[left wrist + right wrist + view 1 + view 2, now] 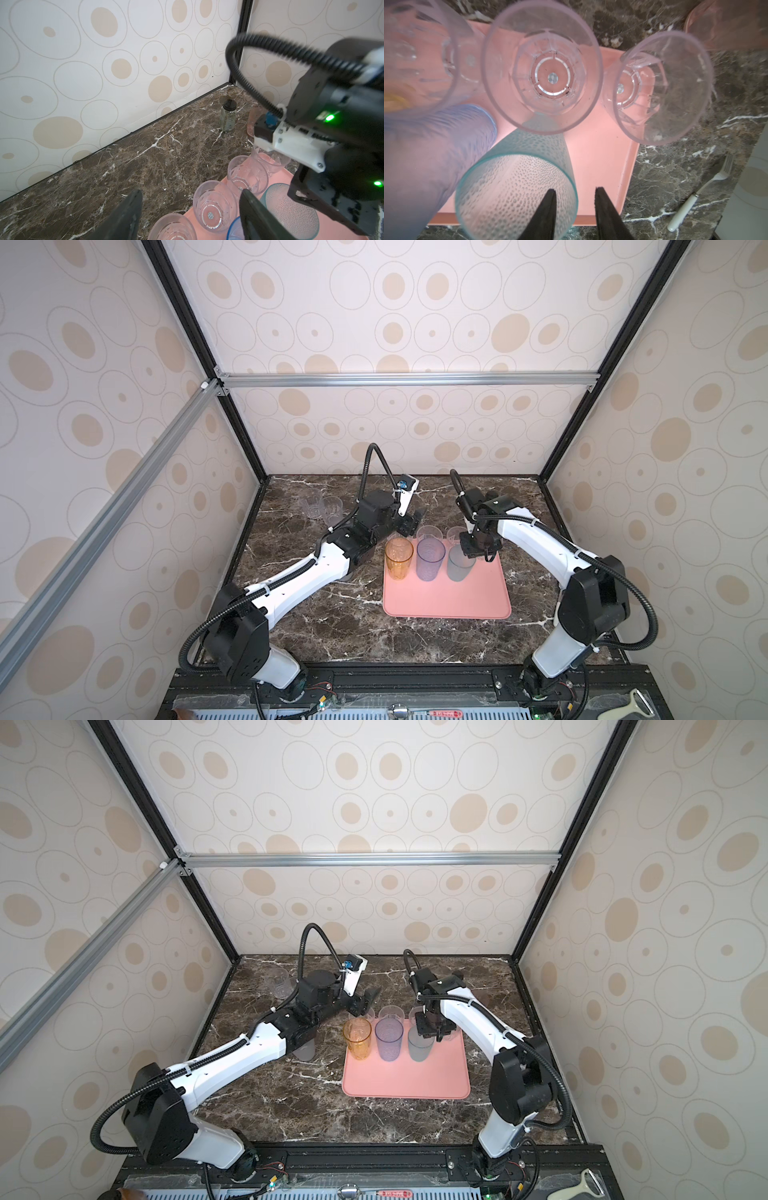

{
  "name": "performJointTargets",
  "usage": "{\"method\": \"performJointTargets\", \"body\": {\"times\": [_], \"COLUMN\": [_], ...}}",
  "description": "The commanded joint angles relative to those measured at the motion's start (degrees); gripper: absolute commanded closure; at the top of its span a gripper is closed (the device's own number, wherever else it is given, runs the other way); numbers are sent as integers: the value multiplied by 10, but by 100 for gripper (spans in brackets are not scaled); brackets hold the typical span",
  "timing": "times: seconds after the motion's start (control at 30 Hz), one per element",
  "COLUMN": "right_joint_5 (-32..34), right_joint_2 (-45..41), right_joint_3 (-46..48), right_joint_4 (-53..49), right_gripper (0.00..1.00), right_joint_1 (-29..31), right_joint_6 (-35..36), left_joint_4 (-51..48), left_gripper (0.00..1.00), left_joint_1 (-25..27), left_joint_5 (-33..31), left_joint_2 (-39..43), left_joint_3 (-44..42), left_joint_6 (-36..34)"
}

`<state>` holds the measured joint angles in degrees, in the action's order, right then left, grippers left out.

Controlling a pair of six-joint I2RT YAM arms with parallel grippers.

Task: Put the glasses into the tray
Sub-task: 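Open the right gripper to release the teal cup and raise it, then move the right gripper to the pink cup near the jar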

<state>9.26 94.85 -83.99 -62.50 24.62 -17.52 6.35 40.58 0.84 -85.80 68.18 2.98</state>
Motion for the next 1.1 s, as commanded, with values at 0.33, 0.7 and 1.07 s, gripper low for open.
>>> {"method": "performJointTargets", "body": {"times": [0.33, 0.7, 1.07], "right_joint_5": [-46, 2, -35], "right_joint_2": [-50, 112, 132], "right_joint_3": [-48, -128, -86], "right_joint_4": [100, 101, 142], "right_gripper": [67, 67, 63], "right_joint_1": [-182, -246, -320], "right_joint_6": [-62, -81, -118], "left_joint_4": [44, 53, 67], "left_gripper": [25, 22, 13], "left_joint_1": [60, 83, 85], "left_joint_5": [-85, -53, -97], "left_joint_2": [-144, -244, -292], "left_joint_3": [167, 215, 229], "left_joint_6": [-92, -184, -238]}}
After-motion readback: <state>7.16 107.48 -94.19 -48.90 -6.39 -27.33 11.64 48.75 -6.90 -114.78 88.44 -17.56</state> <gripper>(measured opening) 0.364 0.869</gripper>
